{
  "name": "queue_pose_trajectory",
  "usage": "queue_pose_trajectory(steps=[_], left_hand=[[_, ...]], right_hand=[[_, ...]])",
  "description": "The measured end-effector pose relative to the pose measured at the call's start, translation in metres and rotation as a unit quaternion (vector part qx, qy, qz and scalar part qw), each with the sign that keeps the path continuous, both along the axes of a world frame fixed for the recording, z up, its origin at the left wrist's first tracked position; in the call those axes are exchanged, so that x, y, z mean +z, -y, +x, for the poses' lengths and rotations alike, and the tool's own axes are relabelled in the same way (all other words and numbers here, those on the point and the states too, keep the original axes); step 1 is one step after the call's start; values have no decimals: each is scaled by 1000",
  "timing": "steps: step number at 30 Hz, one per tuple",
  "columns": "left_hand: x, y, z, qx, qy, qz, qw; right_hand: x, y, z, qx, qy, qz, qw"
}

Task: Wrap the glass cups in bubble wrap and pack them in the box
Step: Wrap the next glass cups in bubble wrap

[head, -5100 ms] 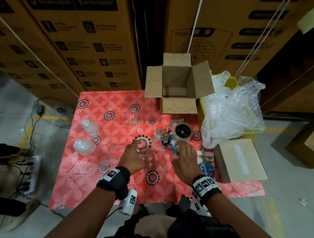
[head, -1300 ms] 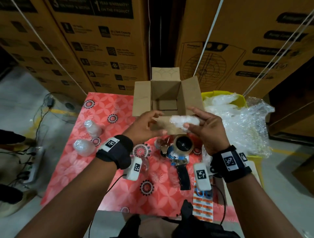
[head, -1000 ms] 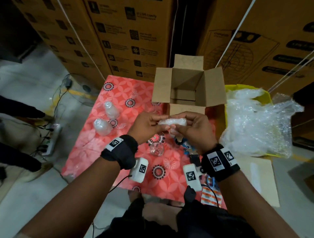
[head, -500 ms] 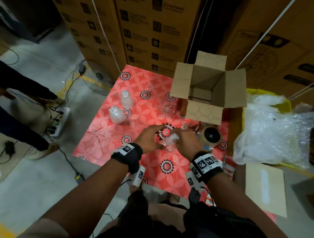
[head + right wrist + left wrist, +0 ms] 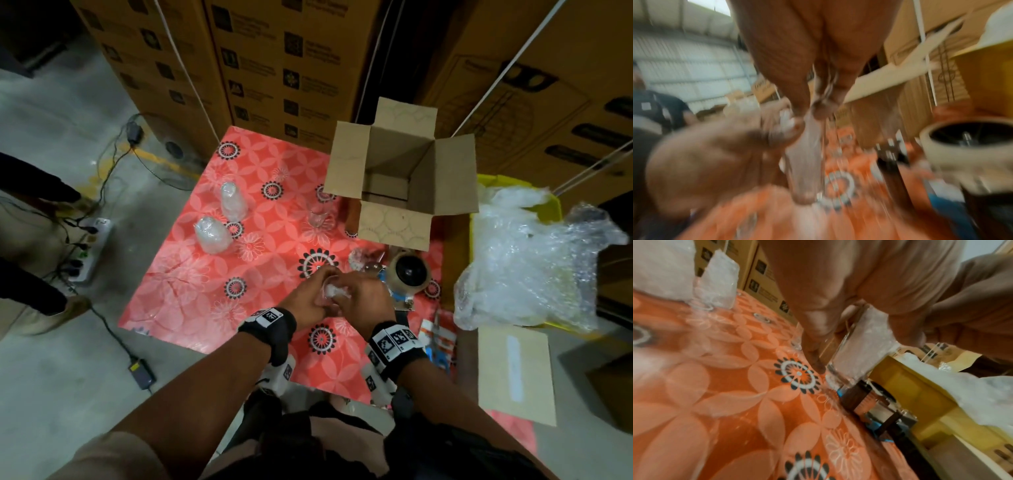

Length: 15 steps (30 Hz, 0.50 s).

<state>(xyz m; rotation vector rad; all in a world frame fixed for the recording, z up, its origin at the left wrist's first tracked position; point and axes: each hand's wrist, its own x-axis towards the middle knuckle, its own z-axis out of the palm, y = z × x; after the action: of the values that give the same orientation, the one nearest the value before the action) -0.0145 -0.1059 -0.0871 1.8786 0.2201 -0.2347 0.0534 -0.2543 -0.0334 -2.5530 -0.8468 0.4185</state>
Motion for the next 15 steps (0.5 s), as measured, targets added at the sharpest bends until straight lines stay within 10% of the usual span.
queue_pose_trajectory(steps=[15], left_hand=[[94,17,28,-26,197,-27,980]], right_hand=[[118,46,31,27,136,188,972]])
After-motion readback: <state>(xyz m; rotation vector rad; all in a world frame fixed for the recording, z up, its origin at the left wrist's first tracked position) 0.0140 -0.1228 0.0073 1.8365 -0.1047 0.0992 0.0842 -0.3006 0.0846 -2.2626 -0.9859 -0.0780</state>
